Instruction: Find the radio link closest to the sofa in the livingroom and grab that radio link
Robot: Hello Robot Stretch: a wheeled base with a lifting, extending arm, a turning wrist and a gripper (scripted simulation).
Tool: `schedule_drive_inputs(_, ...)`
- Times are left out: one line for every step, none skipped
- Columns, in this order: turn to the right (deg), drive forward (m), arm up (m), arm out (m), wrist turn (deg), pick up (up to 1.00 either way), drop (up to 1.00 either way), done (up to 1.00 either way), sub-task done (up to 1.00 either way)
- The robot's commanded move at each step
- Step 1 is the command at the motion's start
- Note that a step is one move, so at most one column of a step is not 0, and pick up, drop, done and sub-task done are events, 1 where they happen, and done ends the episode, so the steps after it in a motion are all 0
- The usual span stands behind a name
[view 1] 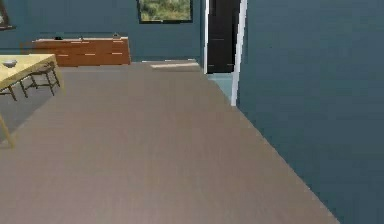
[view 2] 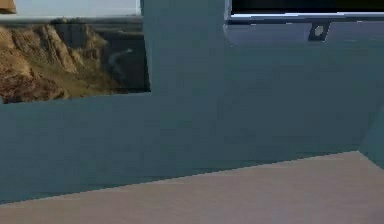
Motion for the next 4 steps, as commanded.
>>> schedule_drive_inputs(0.0,1.00,0.00,0.00,0.0,0.00,0.00,0.00,0.00)
schedule_drive_inputs(0.0,1.00,0.00,0.00,0.0,0.00,0.00,0.00,0.00)
schedule_drive_inputs(3.0,0.00,0.00,0.00,0.0,0.00,0.00,0.00,0.00)
schedule_drive_inputs(0.0,1.00,0.00,0.00,0.0,0.00,0.00,0.00,0.00)
